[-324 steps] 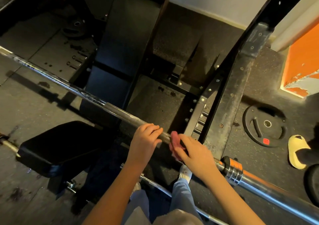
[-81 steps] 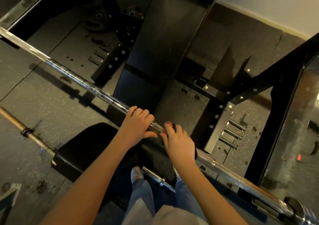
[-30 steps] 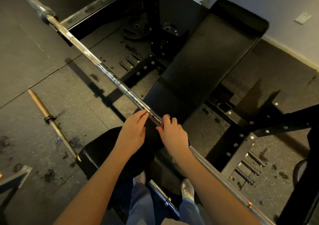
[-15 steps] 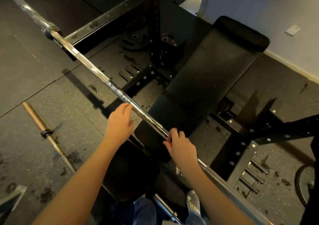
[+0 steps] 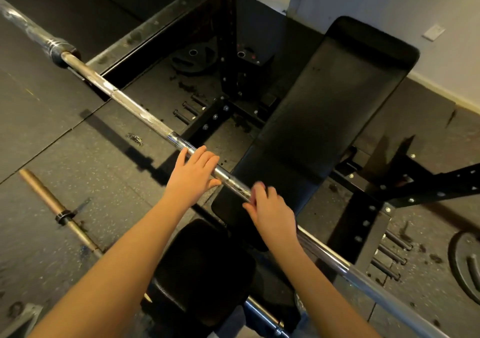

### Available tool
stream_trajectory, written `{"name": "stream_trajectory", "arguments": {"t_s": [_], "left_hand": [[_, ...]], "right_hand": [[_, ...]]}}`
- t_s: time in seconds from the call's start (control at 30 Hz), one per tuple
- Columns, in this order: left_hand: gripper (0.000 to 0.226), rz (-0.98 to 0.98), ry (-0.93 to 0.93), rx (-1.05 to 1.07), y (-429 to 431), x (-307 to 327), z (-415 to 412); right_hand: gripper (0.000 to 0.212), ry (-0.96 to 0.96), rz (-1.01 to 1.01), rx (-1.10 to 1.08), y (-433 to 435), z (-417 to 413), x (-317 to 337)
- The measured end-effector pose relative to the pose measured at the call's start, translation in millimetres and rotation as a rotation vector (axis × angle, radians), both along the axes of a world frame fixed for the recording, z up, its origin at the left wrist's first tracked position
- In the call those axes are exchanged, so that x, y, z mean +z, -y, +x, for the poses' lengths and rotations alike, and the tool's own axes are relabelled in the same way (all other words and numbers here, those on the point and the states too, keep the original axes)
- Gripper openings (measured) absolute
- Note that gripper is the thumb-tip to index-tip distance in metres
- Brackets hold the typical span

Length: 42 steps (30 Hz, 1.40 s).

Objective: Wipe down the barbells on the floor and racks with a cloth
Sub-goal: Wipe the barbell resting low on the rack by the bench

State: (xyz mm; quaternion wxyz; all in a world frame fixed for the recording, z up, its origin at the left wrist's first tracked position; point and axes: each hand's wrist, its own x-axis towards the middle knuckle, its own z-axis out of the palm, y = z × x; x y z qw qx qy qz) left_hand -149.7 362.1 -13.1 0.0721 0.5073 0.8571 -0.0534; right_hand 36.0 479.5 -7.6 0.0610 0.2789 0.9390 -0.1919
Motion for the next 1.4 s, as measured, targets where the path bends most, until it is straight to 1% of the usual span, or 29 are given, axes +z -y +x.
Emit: {"name": "stream_trajectory", "arguments": {"t_s": [0.1, 0.23, 0.33, 0.43, 0.5, 0.57, 0.63, 0.73, 0.83, 0.9, 1.03, 1.2, 1.4], "left_hand": [[0.065, 0.016, -0.001, -0.005, 0, -1, -1], [0.065, 0.039, -0.006, -0.006, 1, -6, -1], [0.063, 0.089, -0.027, -0.010, 3, -9, -1], [0.062, 0.100, -0.043, -0.014, 2, -12, -1], [0.062, 0.104, -0.040, -0.011, 3, -14, -1], [0.063, 0.097, -0.034, -0.008, 3, -14, -1], [0.063, 0.106, -0.033, -0.009, 4, -16, -2], [0.061, 0.135, -0.023, -0.019, 5, -17, -3], [0.060, 0.148, -0.018, -0.019, 5, -17, -2], [0.060, 0.144, -0.011, -0.011, 5, -16, -1], [0.061, 0.119, -0.009, 0.002, 4, -12, 0], [0.062, 0.087, -0.024, 0.020, 1, -7, 5], [0.064, 0.032, -0.058, 0.020, 0, -7, 6]], "right_hand": [[0.046, -0.005, 0.028, 0.026, 4, -22, -4], [0.052, -0.029, -0.020, -0.048, -4, 41, 1], [0.059, 0.033, 0.021, -0.046, -3, 75, 6], [0.062, 0.023, -0.025, -0.018, -5, 34, 5], [0.059, -0.010, -0.051, 0.035, -1, -5, -3], [0.056, 0.000, -0.043, 0.060, 2, -30, -8], [0.059, 0.011, -0.044, 0.047, 4, -27, -6], [0.063, 0.027, 0.010, -0.025, 3, 18, 0], [0.061, 0.119, 0.080, -0.091, 2, 48, 4], [0.059, 0.126, 0.112, -0.077, 4, 33, 3], [0.055, 0.043, 0.094, 0.010, 8, -1, -4], [0.050, -0.002, 0.121, 0.030, 5, 1, -6], [0.051, -0.034, 0.094, 0.042, 3, 2, -9]]}}
